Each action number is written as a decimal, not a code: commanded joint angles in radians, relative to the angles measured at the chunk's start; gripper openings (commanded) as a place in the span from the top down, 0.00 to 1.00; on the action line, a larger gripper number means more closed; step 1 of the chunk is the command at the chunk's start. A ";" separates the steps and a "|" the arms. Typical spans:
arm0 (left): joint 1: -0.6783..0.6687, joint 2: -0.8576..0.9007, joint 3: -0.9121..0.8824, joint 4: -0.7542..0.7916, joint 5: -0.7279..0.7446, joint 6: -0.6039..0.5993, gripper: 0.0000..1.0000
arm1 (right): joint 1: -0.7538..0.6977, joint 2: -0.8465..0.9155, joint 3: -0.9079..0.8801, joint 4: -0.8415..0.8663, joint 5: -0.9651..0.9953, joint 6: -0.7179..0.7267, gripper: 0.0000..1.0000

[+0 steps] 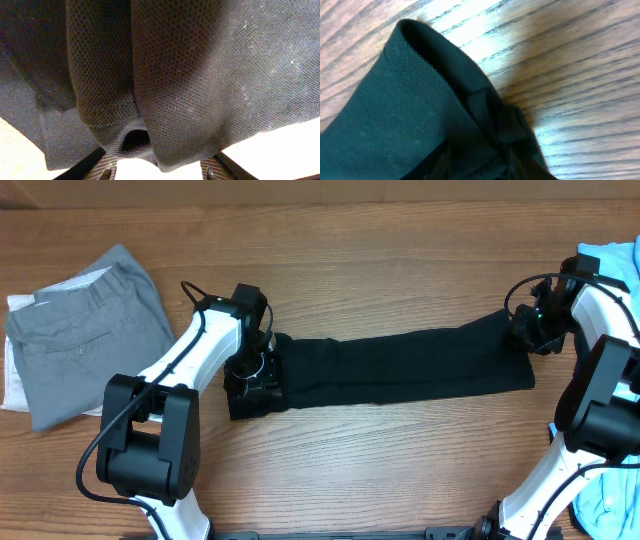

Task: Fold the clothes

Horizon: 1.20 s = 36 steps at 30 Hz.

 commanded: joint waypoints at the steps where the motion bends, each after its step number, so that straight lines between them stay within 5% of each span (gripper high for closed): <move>1: 0.000 0.006 -0.005 -0.002 0.002 -0.006 0.44 | 0.000 -0.023 0.029 -0.011 0.039 0.015 0.62; 36: 0.000 0.006 -0.005 0.005 0.002 -0.006 0.44 | 0.000 -0.032 0.093 -0.083 0.026 0.037 0.76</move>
